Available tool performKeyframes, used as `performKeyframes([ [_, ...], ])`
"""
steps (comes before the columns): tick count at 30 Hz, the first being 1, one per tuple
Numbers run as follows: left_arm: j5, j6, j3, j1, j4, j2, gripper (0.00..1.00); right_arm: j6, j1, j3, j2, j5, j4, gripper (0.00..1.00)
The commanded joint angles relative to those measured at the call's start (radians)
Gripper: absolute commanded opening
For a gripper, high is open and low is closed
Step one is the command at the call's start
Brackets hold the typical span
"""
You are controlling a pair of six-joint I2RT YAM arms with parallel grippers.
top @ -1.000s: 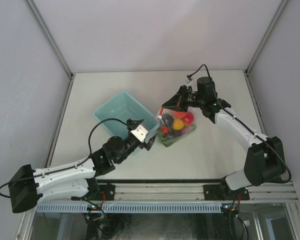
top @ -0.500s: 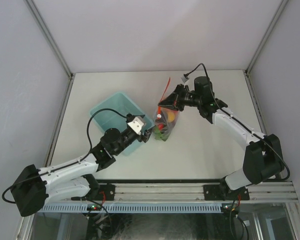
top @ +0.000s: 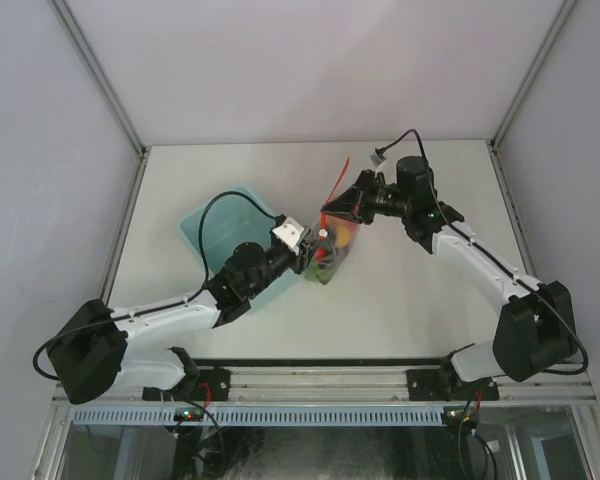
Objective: Open the zip-top bag and remove the fake food
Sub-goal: Pick up the zipper food storage bag at the center of the board.
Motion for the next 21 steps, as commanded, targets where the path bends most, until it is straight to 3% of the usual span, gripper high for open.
performKeyframes([
  [1, -0.052, -0.029, 0.09, 0.002, 0.055, 0.002, 0.39, -0.018, -0.025, -0.015, -0.072, -0.006, 0.053, 0.0],
  [2, -0.048, -0.025, 0.098, 0.002, 0.055, 0.004, 0.34, -0.022, -0.03, -0.02, -0.075, -0.008, 0.05, 0.0],
  [5, -0.024, -0.013, 0.122, 0.002, 0.054, 0.019, 0.05, -0.027, -0.048, -0.042, -0.088, -0.018, 0.051, 0.0],
  [6, -0.012, -0.01, 0.126, 0.002, 0.055, 0.023, 0.01, -0.036, -0.056, -0.046, -0.095, -0.021, 0.048, 0.0],
  [11, 0.095, -0.021, 0.138, 0.002, 0.055, 0.011, 0.0, -0.12, -0.126, -0.054, -0.153, -0.063, 0.015, 0.02],
  [14, 0.165, -0.052, 0.153, 0.002, 0.051, -0.021, 0.0, -0.216, -0.217, -0.054, -0.203, -0.136, -0.004, 0.18],
  [17, 0.221, -0.093, 0.193, 0.001, 0.011, -0.048, 0.0, -0.378, -0.327, -0.053, -0.266, -0.243, -0.047, 0.5],
  [21, 0.29, -0.141, 0.25, -0.005, -0.063, -0.065, 0.0, -0.863, -0.454, 0.012, -0.347, -0.488, -0.281, 0.78],
])
